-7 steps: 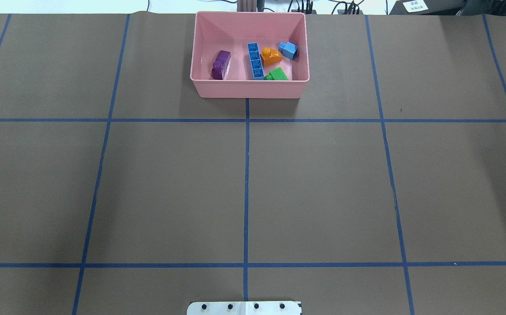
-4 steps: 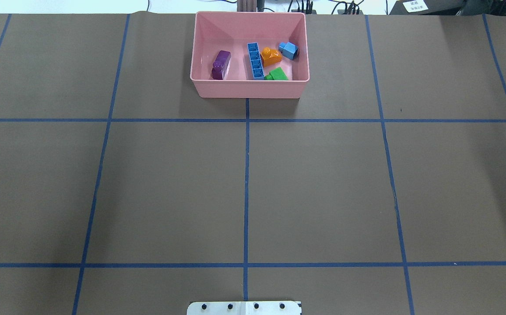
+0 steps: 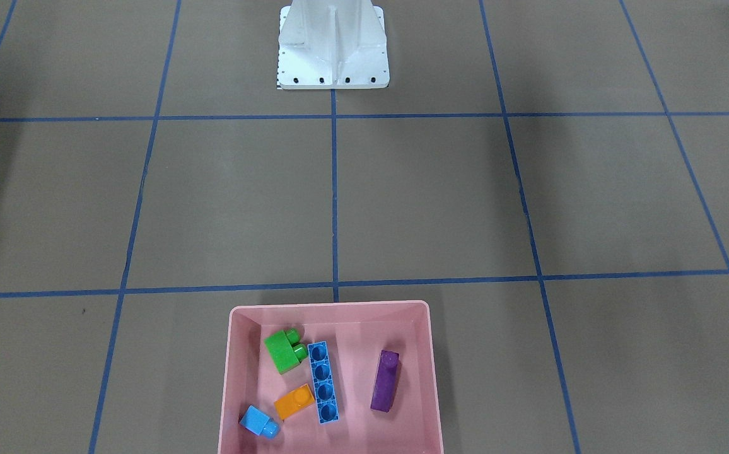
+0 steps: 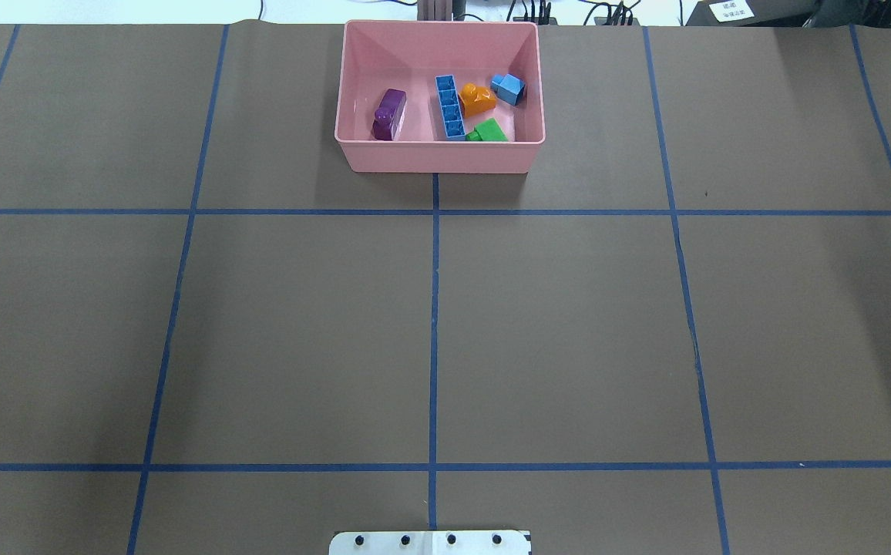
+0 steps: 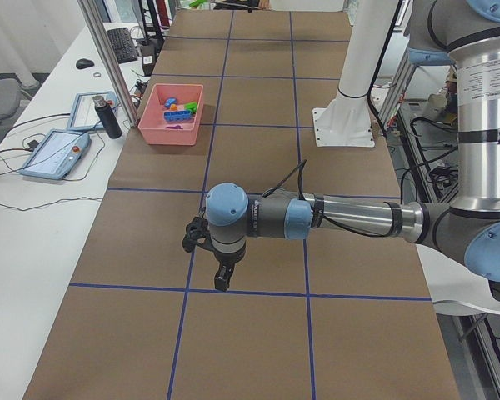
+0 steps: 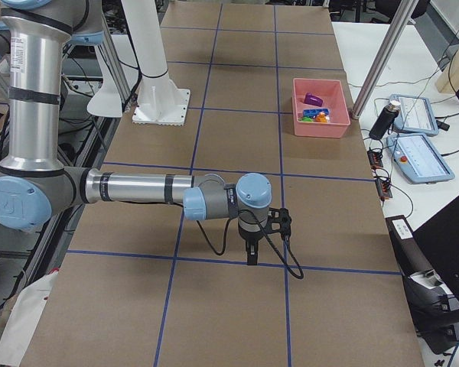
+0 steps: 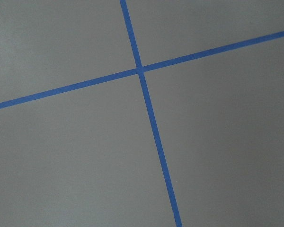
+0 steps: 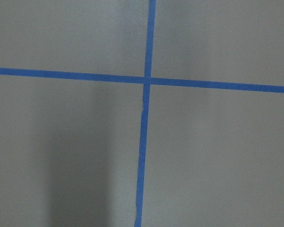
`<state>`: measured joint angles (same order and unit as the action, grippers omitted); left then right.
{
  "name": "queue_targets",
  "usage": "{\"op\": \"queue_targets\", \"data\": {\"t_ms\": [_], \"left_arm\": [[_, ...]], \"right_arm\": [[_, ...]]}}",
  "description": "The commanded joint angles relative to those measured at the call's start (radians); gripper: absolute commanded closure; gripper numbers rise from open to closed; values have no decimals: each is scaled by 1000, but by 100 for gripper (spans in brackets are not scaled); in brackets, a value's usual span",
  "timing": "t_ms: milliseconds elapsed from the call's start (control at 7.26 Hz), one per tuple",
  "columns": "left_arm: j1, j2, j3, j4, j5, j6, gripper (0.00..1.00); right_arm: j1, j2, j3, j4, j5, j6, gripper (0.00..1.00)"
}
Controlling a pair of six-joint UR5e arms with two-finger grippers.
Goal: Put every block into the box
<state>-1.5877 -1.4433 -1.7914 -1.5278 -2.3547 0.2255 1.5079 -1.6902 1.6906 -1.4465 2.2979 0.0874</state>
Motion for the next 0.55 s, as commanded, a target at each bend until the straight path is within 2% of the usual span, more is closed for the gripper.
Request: {"op": "queue_targets", "data": {"t_ms": [0,413], "left_arm": [[0,0,0,-2,2,0,0],[0,0,1,-2,2,0,0]], "right_arm": [[0,0,1,0,0,0,0],[0,0,0,0,0,-2,0]]}}
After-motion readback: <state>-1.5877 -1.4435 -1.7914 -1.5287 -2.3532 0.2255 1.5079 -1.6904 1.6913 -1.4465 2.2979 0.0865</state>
